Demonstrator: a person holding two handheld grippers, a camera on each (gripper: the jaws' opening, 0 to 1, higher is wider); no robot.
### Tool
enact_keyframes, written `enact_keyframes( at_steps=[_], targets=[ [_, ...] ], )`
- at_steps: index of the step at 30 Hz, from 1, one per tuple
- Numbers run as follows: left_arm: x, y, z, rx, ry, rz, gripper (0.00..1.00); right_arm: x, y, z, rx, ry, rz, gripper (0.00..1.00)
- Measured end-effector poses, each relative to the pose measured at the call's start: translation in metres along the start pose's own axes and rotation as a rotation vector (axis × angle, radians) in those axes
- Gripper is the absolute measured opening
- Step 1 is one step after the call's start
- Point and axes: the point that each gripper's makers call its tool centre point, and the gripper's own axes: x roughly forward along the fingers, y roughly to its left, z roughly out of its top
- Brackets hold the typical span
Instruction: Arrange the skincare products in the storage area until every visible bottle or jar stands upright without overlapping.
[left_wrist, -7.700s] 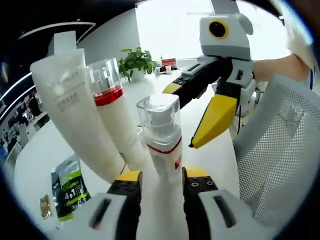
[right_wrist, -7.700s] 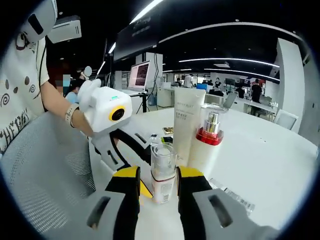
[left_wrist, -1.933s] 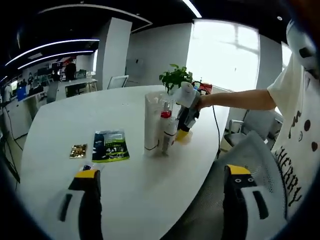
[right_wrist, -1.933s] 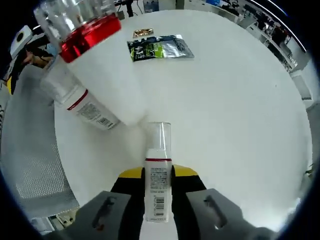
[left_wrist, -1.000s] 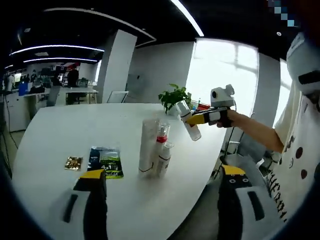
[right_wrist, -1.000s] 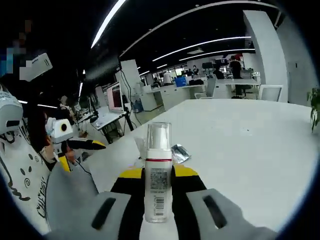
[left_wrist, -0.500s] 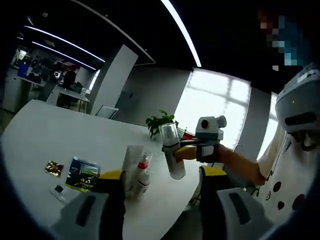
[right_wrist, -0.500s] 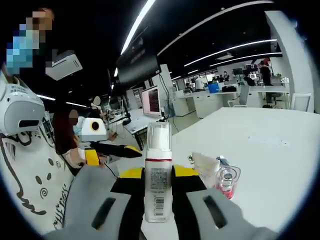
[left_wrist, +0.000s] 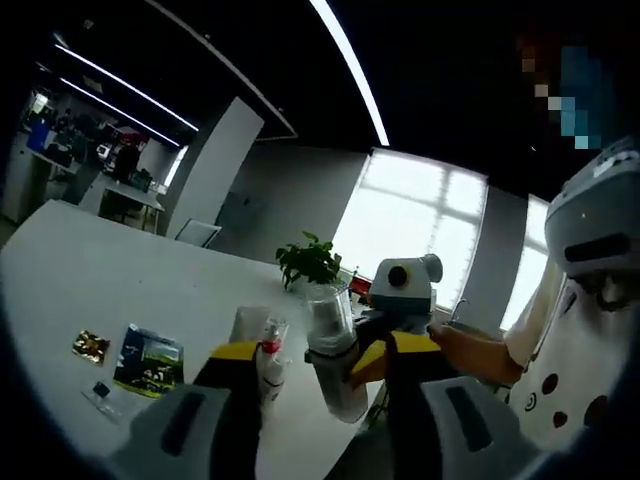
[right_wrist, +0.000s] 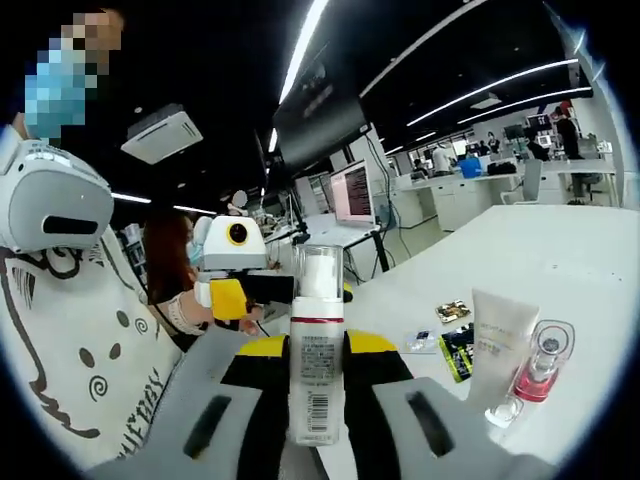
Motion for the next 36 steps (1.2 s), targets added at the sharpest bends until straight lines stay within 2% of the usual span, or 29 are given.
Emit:
enact_keyframes(
  at_steps=[8, 17, 22, 29, 36],
  targets=[
    [0.004, -0.008, 0.001, 0.003, -0.005, -0.069, 0.3, 0.011, 0.018, -0.005, 0.032, 0.001, 0.097, 0.19],
    [0.004, -0.015, 0.001, 0.018, -0.008, -0.125, 0.24, 0.015, 0.022, -0.007, 0.092, -0.017, 0.159, 0.2],
    [0.005, -0.014, -0.003, 0.039, 0.008, -0.134, 0.22, 0.016, 0.019, -0.012, 0.104, -0.011, 0.157, 0.2],
    [0.012, -0.013, -0.011, 0.011, 0.048, -0.145, 0.18, 0.019, 0.014, -0.019, 0.089, 0.003, 0.14, 0.21],
    [0.018, 0.005, -0.018, 0.027, 0.074, -0.086, 0.18, 0.018, -0.006, -0.029, 0.055, 0.043, 0.025, 0.21]
  ],
)
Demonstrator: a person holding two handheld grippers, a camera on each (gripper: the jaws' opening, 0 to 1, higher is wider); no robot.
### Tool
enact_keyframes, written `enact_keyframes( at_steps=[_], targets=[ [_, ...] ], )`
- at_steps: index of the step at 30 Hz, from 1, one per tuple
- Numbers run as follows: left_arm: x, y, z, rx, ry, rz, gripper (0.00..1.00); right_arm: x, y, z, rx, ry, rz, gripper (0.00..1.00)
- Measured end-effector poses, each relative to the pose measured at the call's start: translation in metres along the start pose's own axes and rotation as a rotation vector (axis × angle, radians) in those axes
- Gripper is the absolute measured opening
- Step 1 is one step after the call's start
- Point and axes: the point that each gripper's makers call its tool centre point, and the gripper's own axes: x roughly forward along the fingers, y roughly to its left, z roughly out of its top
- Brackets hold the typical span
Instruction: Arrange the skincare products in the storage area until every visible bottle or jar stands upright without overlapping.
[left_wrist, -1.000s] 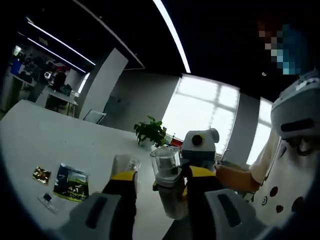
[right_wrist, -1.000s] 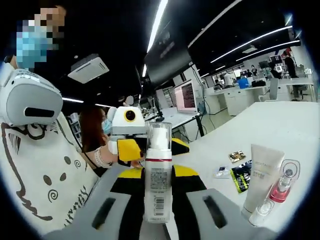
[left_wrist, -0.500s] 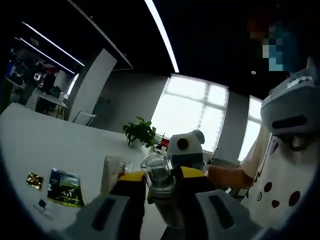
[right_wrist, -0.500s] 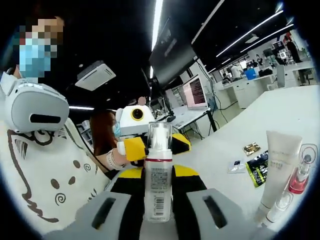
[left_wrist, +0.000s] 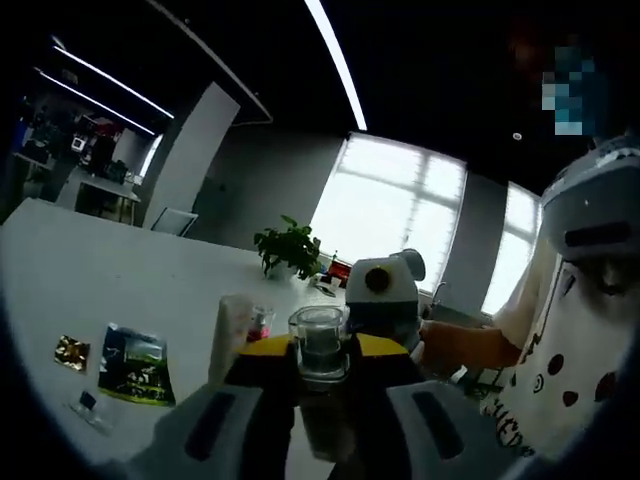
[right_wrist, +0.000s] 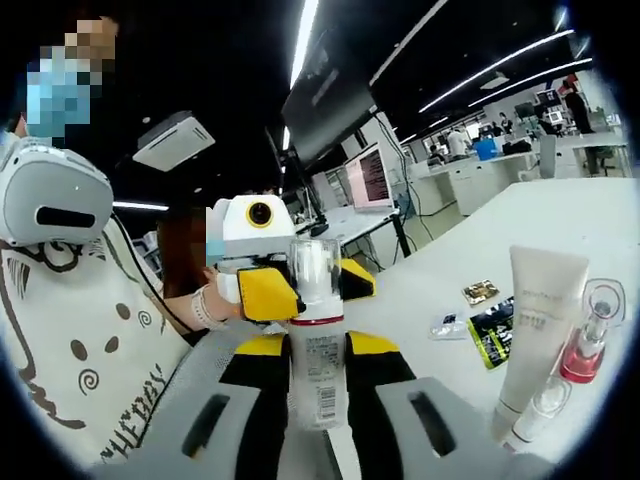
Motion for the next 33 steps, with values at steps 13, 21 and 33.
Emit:
enact_keyframes(
  at_steps=[13, 21, 33],
  targets=[
    [0.007, 0.063, -0.043, 0.101, 0.172, 0.22, 0.18, -0.014, -0.029, -0.035, -0.002, 0.135, -0.184, 0.2],
    [0.011, 0.075, -0.056, 0.231, 0.285, 0.276, 0.18, -0.017, -0.045, -0.008, 0.02, 0.008, -0.275, 0.19],
    [0.022, 0.058, -0.07, 0.319, 0.33, 0.236, 0.18, -0.007, -0.063, -0.008, 0.055, -0.03, -0.356, 0.22]
  ],
)
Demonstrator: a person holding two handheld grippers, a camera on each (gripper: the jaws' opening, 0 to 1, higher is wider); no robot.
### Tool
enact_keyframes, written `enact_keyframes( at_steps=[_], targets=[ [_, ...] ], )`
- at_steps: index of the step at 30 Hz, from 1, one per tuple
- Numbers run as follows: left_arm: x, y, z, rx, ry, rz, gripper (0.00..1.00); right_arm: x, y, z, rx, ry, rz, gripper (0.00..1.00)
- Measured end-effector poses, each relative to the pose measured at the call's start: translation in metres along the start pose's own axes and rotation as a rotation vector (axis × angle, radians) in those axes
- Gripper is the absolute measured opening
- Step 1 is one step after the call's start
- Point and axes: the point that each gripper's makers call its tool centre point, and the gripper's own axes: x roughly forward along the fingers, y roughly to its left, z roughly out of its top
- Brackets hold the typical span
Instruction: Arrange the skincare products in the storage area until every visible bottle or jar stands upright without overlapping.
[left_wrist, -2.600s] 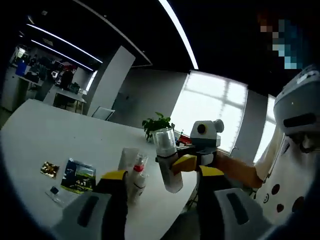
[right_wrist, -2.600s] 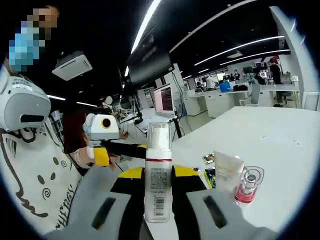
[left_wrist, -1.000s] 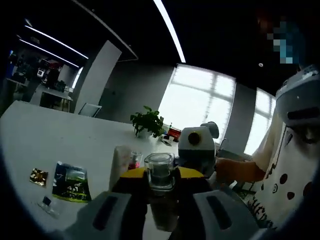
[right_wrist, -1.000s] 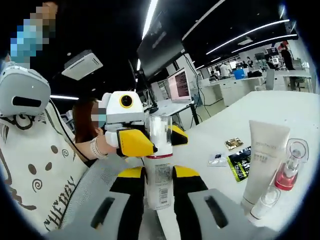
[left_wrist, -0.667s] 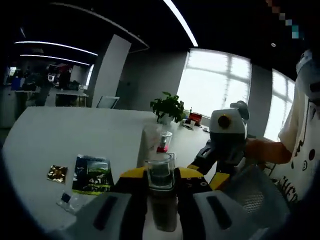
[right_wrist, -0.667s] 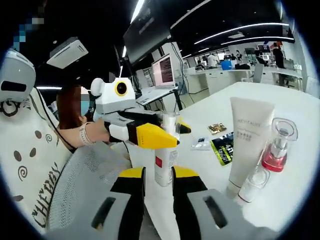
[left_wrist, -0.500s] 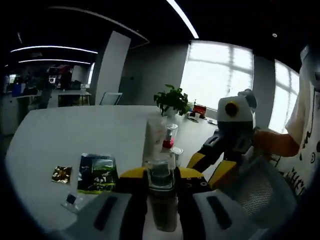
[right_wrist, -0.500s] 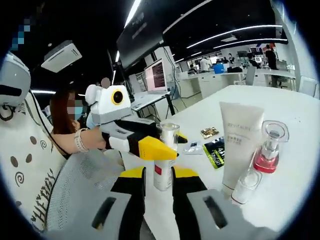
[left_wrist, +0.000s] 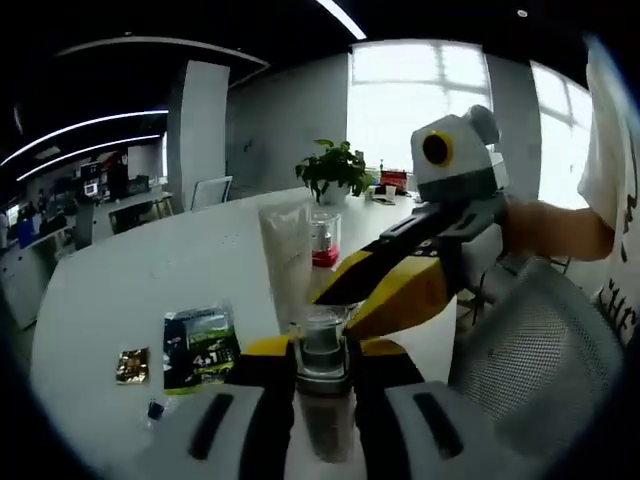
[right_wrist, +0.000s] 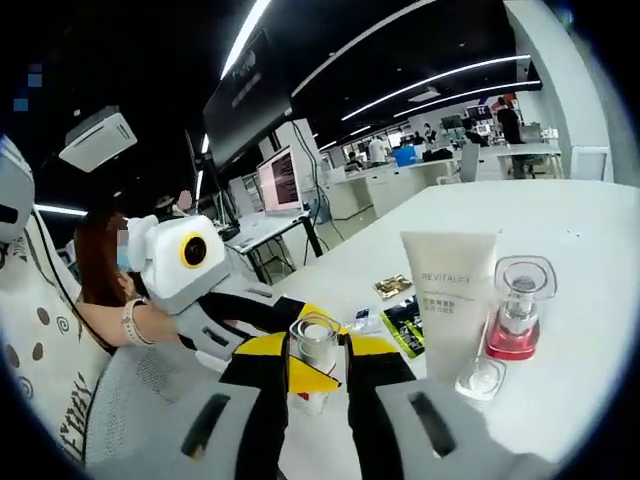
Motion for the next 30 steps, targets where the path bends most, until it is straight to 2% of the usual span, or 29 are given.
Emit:
enact_keyframes(
  at_steps=[6, 11, 26, 30],
  targets=[
    [0.002, -0.002, 0.0, 0.017, -0.008, -0.001, 0.18, 0.004, 0.004, 0.003, 0.01, -0.025, -0.019, 0.22],
    [0.003, 0.0, 0.001, 0.057, -0.008, 0.027, 0.18, 0.007, 0.004, 0.004, 0.015, -0.038, -0.043, 0.22],
    [0.005, 0.002, -0.003, 0.077, 0.0, 0.039, 0.19, 0.013, -0.004, 0.0, 0.05, -0.07, -0.077, 0.2],
    [0.008, 0.004, -0.009, 0.137, 0.013, 0.042, 0.21, 0.015, -0.005, -0.006, 0.061, -0.066, -0.084, 0.2]
  ],
)
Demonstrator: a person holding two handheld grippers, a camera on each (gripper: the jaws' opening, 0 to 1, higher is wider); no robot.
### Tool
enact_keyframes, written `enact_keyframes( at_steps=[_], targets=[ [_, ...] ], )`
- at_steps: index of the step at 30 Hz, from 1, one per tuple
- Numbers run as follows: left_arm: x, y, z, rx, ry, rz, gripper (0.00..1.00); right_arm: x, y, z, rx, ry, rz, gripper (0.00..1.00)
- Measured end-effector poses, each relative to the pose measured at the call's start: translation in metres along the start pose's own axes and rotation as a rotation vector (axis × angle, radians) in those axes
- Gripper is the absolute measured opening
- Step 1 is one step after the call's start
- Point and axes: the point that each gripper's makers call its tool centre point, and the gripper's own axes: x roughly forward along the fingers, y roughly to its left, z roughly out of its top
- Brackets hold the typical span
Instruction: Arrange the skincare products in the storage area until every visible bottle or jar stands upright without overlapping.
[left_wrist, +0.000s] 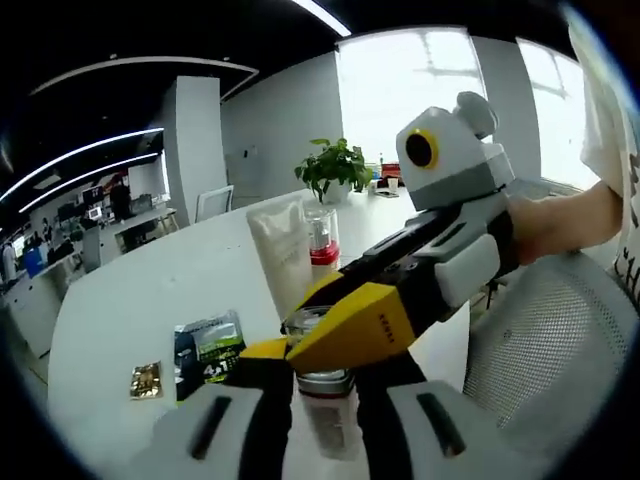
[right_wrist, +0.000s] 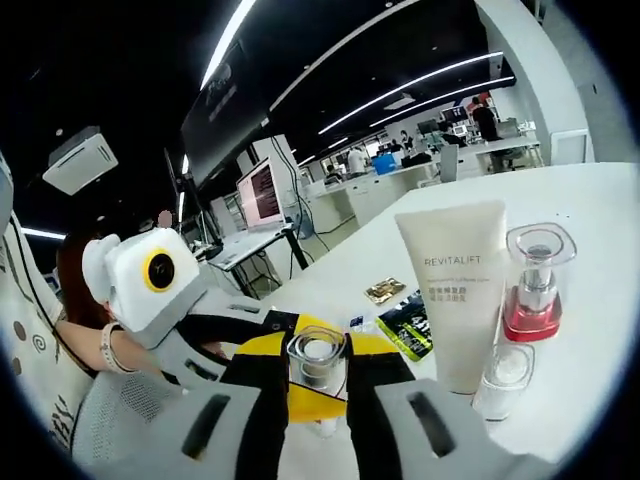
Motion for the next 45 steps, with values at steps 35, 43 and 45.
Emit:
enact_keyframes(
  at_steps=[35, 43, 45],
  targets=[
    [0.008, -0.003, -0.06, 0.003, 0.235, -0.028, 0.19, 0.009, -0.002, -0.016, -0.304, 0.106, -0.043, 0.21],
    [0.009, -0.005, -0.069, 0.008, 0.26, -0.033, 0.19, 0.011, 0.0, -0.024, -0.321, 0.153, -0.041, 0.21],
    [0.009, -0.005, -0.07, 0.013, 0.259, -0.033, 0.19, 0.011, 0.0, -0.024, -0.325, 0.154, -0.038, 0.22]
  ],
)
